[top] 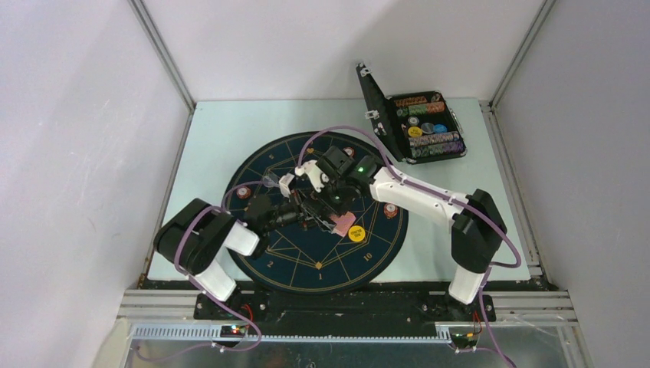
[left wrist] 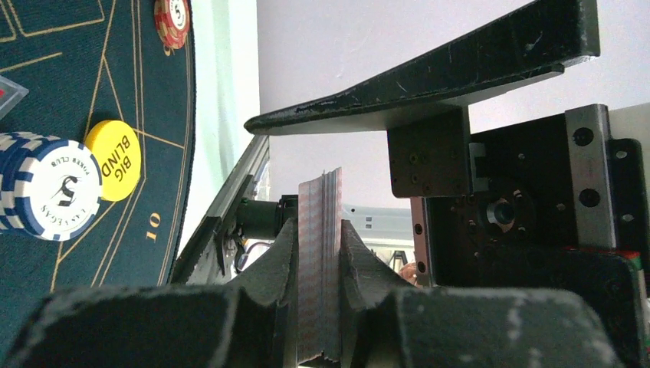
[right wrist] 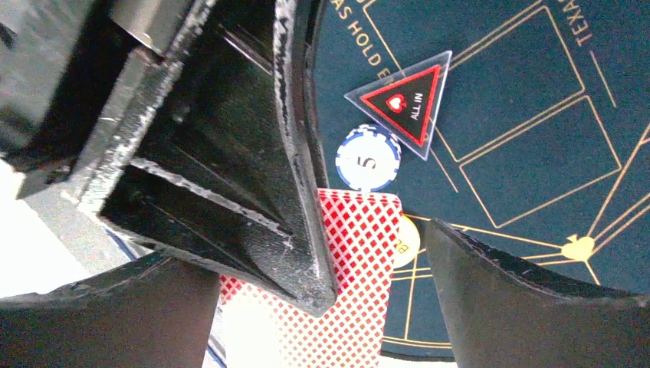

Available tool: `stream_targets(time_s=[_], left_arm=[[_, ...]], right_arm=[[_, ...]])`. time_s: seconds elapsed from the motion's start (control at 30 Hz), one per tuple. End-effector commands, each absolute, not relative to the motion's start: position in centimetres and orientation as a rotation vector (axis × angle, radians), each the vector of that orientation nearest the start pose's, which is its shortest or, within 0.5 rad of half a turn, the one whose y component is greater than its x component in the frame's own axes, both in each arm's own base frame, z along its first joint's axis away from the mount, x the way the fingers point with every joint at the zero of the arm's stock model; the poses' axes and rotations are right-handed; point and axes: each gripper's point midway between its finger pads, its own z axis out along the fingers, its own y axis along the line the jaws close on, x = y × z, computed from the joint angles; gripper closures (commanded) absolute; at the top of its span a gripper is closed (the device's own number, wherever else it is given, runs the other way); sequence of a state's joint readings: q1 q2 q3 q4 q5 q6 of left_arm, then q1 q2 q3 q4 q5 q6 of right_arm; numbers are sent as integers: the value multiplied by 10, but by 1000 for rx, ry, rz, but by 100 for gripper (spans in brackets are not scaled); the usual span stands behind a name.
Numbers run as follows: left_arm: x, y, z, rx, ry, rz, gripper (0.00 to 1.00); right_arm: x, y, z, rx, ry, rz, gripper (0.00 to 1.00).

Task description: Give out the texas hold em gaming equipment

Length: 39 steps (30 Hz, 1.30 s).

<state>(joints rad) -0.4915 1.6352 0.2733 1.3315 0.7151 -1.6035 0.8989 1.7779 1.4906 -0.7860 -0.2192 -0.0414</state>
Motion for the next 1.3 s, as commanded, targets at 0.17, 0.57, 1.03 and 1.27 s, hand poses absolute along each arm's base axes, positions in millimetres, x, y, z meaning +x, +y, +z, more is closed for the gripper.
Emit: stream_targets(time_s=[0.17,0.57,1.03,1.27], left_arm=[[212,-283,152,-315,2062,-1973,100],[212,-284,154,-311,2074,-1973,100],[211,-285,158,-303,2065,-1989,100],[212,-284,154,-305,2089,-1953,100]], right_arm=[[224,332,138,-1357,2292,383,1],[209,331,132,-1392,2314,434,6],[206,327,125,-1373,2365,441,17],[204,327,127,-1361,2377,462,45]])
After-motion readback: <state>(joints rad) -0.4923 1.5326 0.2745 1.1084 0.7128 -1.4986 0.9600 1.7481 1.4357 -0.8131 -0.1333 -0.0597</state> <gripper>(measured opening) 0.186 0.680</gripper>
